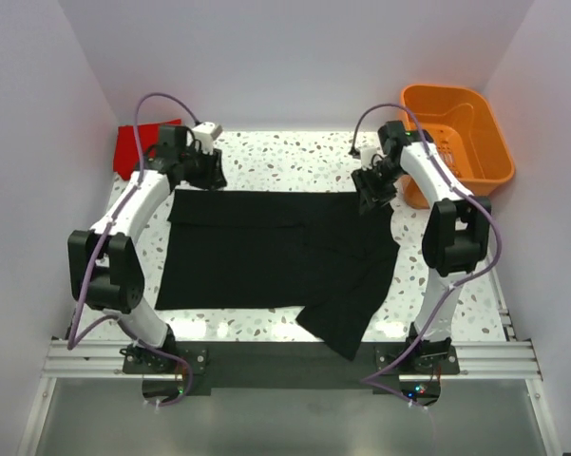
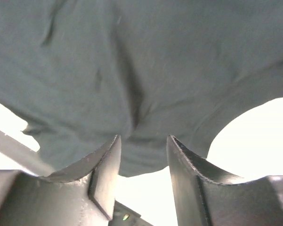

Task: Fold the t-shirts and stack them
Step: Fold the tshirt

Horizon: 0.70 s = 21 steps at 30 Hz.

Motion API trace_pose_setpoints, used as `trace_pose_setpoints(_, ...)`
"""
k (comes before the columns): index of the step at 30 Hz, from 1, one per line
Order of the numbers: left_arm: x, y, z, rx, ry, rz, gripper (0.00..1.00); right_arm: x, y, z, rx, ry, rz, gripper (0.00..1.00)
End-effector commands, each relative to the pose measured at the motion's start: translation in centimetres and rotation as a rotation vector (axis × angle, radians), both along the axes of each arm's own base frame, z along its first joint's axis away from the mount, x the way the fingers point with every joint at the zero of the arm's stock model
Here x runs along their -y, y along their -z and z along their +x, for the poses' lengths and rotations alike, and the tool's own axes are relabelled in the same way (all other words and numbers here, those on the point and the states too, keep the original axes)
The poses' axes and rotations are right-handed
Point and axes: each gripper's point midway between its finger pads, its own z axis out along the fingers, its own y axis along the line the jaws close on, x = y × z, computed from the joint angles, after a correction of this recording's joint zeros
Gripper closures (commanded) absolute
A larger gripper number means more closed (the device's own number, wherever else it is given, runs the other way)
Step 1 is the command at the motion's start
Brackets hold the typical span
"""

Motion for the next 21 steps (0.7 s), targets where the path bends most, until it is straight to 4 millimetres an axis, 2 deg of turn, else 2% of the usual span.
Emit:
trace_pose_setpoints(1,-3.9,3.7,-0.2,-0.074,0.047,0.149,0.58,-0.4,2.7,2.5,0.035,-0.042,-0.126,0.54)
trace_pose_setpoints(2,-5.8,4.5,0.2,-0.104,0.008,0.165,0.59,-0.4,3.3,3.2,0.050,-0.047,-0.145,0.55)
trace_pose_setpoints(3,-6.9,6.3,0.4,-0.165,-0.011,0.186,0.60,-0.3,3.6,3.7,0.066,-0.060,-0.189,0.58)
trace_pose_setpoints(5,-8.8,8.0,0.5,-0.228,-0.033,0.202,0.62,-0.2,4.9,4.5,0.070,-0.078,-0.234,0.59)
trace_pose_setpoints(7,-9.7,10.1,0.6,-0.270,-0.051,0.224,0.63,0.2,5.9,5.1,0.080,-0.105,-0.303,0.61)
trace_pose_setpoints(8,-11.1,10.7,0.8,-0.282,-0.084,0.224,0.64,0.4,6.3,5.6,0.096,-0.108,-0.318,0.61)
trace_pose_setpoints(10,-12.0,12.1,0.9,-0.305,-0.109,0.248,0.65,1.2,7.3,6.0,0.098,-0.124,-0.372,0.63)
trace_pose_setpoints(11,-12.3,12.6,0.9,-0.313,-0.117,0.260,0.66,1.4,8.5,6.3,0.089,-0.129,-0.390,0.63)
trace_pose_setpoints(16,-13.9,15.9,0.7,-0.385,-0.155,0.277,0.67,2.1,9.9,8.7,0.121,-0.127,-0.454,0.66)
trace_pose_setpoints(17,-14.1,16.2,1.2,-0.376,-0.158,0.277,0.68,2.1,10.0,9.6,0.146,-0.121,-0.461,0.66)
trace_pose_setpoints(18,-14.2,17.6,1.3,-0.400,-0.154,0.285,0.69,2.1,11.1,9.8,0.136,-0.123,-0.472,0.66)
trace_pose_setpoints(20,-14.6,17.8,2.7,-0.394,-0.149,0.285,0.72,1.9,10.9,11.5,0.166,-0.111,-0.480,0.66)
trace_pose_setpoints(21,-14.6,18.9,3.0,-0.414,-0.142,0.281,0.72,2.0,11.2,12.0,0.169,-0.107,-0.484,0.66)
